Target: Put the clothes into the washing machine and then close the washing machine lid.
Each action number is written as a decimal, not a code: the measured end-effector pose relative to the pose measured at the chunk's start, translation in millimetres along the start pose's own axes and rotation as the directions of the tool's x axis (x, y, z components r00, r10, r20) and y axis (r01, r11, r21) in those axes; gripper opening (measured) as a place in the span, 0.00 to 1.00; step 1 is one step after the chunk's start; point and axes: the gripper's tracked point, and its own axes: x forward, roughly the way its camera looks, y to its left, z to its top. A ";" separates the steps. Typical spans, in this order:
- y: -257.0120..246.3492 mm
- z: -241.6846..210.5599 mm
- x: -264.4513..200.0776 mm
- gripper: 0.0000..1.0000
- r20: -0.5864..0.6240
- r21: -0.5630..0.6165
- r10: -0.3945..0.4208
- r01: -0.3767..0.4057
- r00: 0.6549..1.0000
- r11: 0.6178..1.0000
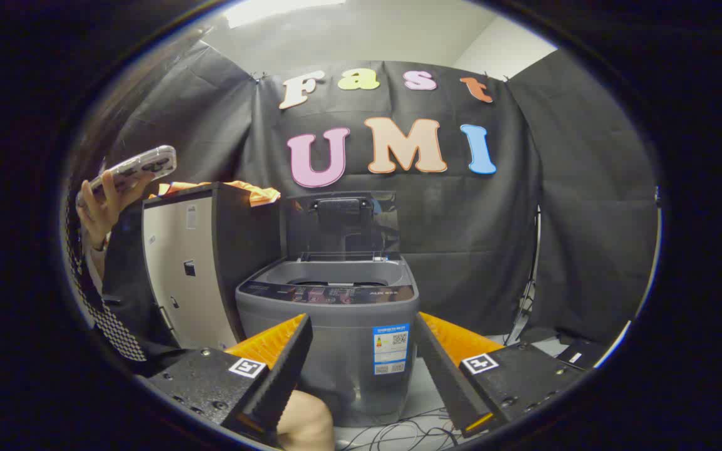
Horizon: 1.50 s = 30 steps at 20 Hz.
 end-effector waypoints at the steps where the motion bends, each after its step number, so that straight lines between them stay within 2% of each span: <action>1: 0.0 -0.5 0.2 0.98 0.000 0.000 0.000 0.000 1.000 1.000; 6: -5.4 0.9 0.2 0.98 0.004 0.002 -0.028 0.028 1.000 1.000; 11: -18.3 3.1 13.2 0.98 0.001 -0.011 -0.125 0.125 0.992 0.992; 14: -5.6 38.8 34.4 0.97 0.054 -0.001 -0.136 0.136 0.989 0.991; 18: 31.4 110.8 68.5 0.97 0.125 -0.041 -0.083 0.088 0.989 0.995; 22: 85.9 179.4 107.9 0.97 0.153 -0.071 0.014 -0.003 0.988 0.997; 27: 164.2 236.3 162.4 0.98 0.119 0.013 0.127 -0.130 0.985 0.991; 30: 207.0 257.3 196.2 0.98 0.087 0.014 0.186 -0.188 0.979 0.982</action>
